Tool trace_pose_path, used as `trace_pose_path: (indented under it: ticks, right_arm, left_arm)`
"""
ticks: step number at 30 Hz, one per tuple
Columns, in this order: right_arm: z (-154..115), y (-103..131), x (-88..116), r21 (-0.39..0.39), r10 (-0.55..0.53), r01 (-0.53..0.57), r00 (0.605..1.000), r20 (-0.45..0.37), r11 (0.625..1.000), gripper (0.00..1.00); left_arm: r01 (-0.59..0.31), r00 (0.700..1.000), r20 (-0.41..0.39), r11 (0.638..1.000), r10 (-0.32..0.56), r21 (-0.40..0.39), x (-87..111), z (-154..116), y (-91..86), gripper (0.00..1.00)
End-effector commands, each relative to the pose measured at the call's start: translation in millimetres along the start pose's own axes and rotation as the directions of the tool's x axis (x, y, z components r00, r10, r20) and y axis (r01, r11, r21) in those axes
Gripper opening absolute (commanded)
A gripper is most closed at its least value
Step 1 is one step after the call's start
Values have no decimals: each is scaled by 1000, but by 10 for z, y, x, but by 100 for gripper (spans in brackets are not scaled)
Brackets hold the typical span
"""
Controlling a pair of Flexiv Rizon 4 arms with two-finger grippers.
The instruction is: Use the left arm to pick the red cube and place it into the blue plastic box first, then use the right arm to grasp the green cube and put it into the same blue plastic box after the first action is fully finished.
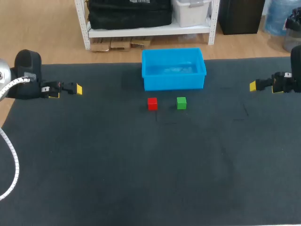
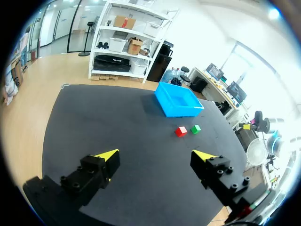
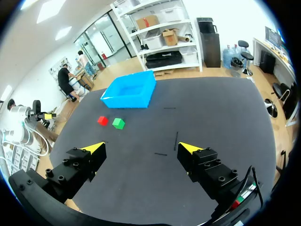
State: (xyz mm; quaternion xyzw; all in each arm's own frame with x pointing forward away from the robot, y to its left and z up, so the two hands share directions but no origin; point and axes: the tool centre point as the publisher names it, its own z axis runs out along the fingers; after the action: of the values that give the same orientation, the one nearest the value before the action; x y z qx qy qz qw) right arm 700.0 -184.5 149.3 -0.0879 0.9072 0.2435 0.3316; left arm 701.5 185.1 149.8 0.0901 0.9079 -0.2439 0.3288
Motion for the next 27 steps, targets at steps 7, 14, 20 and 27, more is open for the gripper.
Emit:
trace_pose_path:
  ticks: [7, 14, 20, 27]
  right_arm:
    - [-1, -3, -3, -1, 0, 0, 1000, -1, 1000, 100]
    - [-1, -3, -3, -1, 0, 0, 1000, -1, 1000, 100]
    - [-1, -3, -3, -1, 0, 0, 1000, -1, 1000, 100]
    - [-1, -3, -3, -1, 0, 0, 1000, -1, 1000, 100]
  left_arm:
    - [-2, 1000, 0, 1000, 2, -9, 116, -172, 254, 100]
    - [-2, 1000, 0, 1000, 2, -9, 116, -172, 254, 100]
    - [-2, 1000, 0, 1000, 2, -9, 116, -172, 254, 100]
    - [-2, 1000, 0, 1000, 2, -9, 116, -172, 254, 100]
